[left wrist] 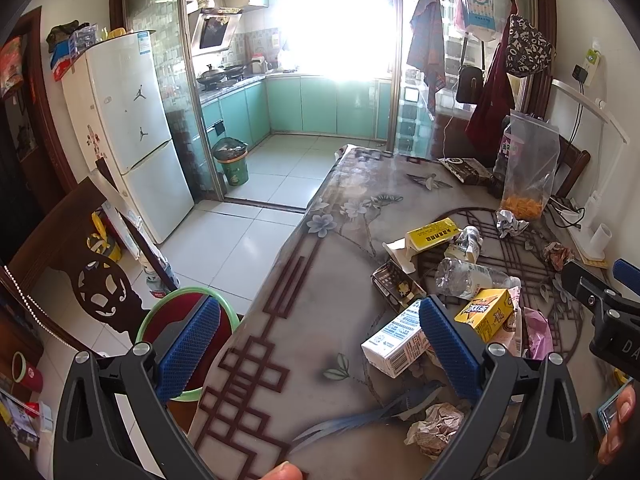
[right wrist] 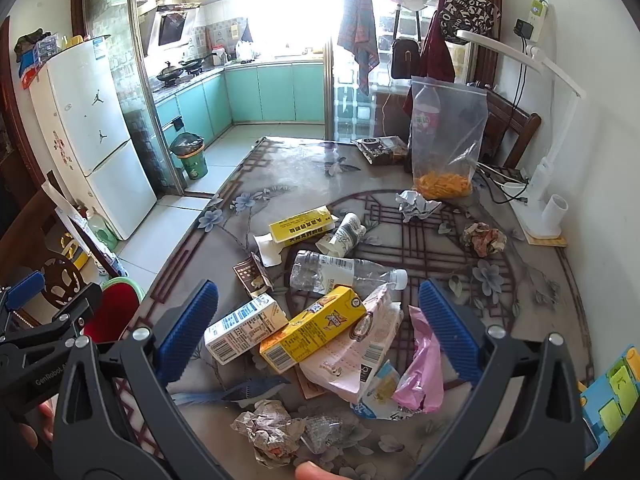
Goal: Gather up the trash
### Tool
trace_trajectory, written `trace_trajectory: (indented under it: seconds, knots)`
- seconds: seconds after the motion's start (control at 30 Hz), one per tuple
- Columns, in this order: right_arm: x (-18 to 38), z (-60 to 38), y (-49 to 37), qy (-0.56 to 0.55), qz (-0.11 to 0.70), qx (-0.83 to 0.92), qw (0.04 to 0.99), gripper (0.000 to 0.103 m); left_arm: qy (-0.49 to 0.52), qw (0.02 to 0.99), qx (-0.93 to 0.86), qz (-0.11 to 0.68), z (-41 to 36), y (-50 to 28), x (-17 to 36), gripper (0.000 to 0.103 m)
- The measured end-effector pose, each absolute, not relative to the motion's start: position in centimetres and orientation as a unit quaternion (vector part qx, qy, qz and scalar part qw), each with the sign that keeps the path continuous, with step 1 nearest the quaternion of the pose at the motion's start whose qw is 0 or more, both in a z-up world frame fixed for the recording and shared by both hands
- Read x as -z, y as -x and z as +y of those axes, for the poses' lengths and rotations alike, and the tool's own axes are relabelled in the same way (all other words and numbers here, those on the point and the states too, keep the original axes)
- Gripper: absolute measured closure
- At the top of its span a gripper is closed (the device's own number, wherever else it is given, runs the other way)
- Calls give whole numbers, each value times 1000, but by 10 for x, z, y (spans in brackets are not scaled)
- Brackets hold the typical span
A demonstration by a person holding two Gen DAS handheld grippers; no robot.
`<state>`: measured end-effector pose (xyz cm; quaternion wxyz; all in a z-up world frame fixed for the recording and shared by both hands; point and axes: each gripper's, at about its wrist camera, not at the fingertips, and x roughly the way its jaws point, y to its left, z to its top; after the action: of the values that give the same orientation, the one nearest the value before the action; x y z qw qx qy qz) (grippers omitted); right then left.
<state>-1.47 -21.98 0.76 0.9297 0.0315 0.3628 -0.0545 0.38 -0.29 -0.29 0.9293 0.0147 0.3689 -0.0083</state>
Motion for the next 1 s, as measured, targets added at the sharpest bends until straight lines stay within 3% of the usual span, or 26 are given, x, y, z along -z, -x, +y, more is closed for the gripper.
trace_trajectory:
  seconds: [0.27, 0.33, 0.47, 0.63, 0.77, 0.93, 1.0]
  knots:
    - [-7, -214, 25, 40, 301, 35, 952, 3, -10, 946, 64, 316, -1, -5, -2, 8]
    - [0, -224, 20, 18, 334, 29, 942, 3, -37, 948, 102, 299, -5, -9, 4, 8]
    - [17, -249, 15, -39, 379, 32, 924, 3, -118, 905, 177, 367, -25, -32, 45, 8]
    - [34, -267, 17, -58, 406, 17, 912, 3, -103, 845, 241, 467, -45, -65, 114, 8]
    - [41, -274, 24, -68, 416, 14, 907, 4, -140, 815, 268, 494, -73, -79, 151, 9]
    - [41, -285, 27, -71, 421, 31, 904, 3, -194, 784, 278, 520, -95, -91, 182, 21]
    - [41, -288, 26, -72, 421, 34, 903, 3, -189, 777, 281, 531, -95, -94, 189, 41]
